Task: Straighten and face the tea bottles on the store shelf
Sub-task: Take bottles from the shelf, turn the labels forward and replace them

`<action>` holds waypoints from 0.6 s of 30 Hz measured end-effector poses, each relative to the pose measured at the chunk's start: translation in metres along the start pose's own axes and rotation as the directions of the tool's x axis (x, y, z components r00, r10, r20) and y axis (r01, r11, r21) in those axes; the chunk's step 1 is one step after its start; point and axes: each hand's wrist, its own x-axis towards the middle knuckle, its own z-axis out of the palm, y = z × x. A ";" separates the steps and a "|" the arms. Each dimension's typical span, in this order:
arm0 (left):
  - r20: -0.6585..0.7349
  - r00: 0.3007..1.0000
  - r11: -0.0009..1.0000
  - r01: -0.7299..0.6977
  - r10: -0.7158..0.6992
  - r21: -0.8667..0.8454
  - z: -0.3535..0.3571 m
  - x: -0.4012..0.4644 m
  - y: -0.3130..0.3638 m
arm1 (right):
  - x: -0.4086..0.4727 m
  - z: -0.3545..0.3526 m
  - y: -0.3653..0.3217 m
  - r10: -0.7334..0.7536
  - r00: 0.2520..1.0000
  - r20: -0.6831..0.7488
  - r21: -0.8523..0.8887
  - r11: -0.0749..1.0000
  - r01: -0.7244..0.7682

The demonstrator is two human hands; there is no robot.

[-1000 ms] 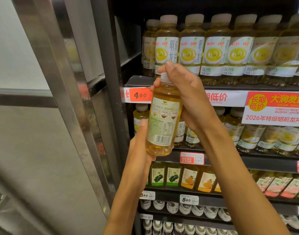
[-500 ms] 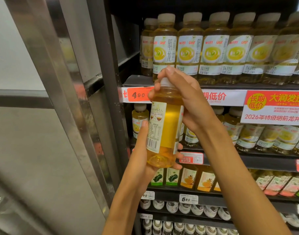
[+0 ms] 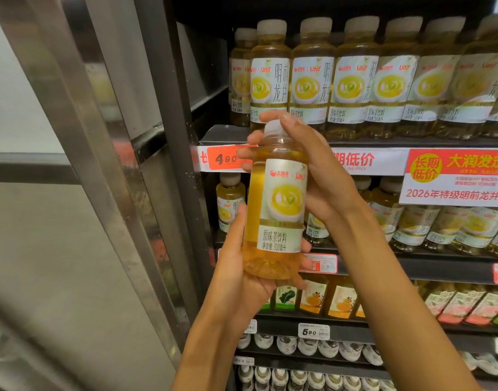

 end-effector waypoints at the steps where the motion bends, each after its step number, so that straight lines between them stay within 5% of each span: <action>1: 0.051 0.998 1.000 0.023 -0.022 -0.017 -0.001 0.000 0.000 | 0.000 0.000 0.000 0.003 1.000 0.001 0.045 0.999 -0.003; 3: 0.078 0.996 0.998 0.034 -0.038 0.052 -0.002 -0.001 0.002 | -0.001 0.000 -0.001 -0.001 1.000 -0.009 0.091 0.996 0.002; 7: -0.135 0.984 0.945 -0.066 0.115 0.321 -0.004 0.000 0.003 | -0.005 -0.001 -0.008 -0.047 0.996 -0.073 -0.106 0.994 0.039; 11: -0.102 0.979 0.869 -0.105 0.175 0.483 0.000 -0.003 0.005 | -0.005 -0.002 -0.007 -0.036 0.992 -0.117 -0.232 0.973 0.008; 14: -0.102 0.980 0.915 -0.118 0.169 0.386 0.002 -0.004 0.003 | -0.002 -0.006 -0.004 0.009 0.994 -0.110 -0.236 0.971 -0.035; 18: -0.022 0.998 0.994 -0.058 0.061 0.098 0.009 -0.008 0.007 | -0.003 -0.008 0.006 0.060 0.994 -0.086 -0.032 0.998 -0.063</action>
